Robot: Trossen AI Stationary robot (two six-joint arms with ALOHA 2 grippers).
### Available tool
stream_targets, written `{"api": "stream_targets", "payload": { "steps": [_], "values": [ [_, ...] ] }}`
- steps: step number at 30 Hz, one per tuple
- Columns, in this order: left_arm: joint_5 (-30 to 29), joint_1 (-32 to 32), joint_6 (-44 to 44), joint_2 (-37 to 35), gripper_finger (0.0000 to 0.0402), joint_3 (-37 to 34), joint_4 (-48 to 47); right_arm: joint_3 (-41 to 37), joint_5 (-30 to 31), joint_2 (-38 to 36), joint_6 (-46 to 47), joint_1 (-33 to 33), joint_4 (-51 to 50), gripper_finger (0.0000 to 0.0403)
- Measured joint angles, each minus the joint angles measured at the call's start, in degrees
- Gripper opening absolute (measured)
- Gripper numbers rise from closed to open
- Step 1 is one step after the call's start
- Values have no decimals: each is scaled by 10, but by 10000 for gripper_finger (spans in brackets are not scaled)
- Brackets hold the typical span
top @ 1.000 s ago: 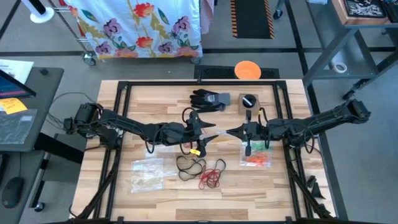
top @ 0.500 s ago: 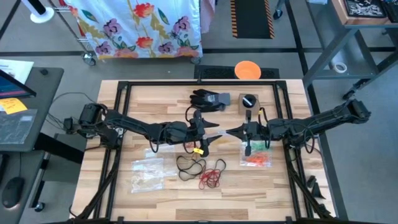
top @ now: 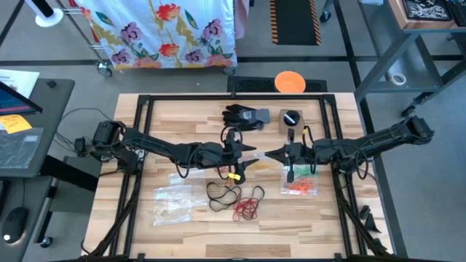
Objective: Sort rubber bands
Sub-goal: Close the transparent zip bag containing the yellow rubber bands
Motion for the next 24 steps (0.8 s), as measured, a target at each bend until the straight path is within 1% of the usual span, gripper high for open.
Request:
{"api": "stream_targets", "payload": {
  "steps": [6, 10, 24],
  "values": [
    [0, 0, 0, 0, 162, 0, 1, 0, 0, 0, 0, 0, -1, 0],
    [0, 0, 0, 0, 151, 0, 1, 0, 0, 0, 0, 0, -2, 0],
    [12, 0, 0, 0, 148, 0, 10, 0, 0, 0, 0, 0, -4, 0]
  ]
}}
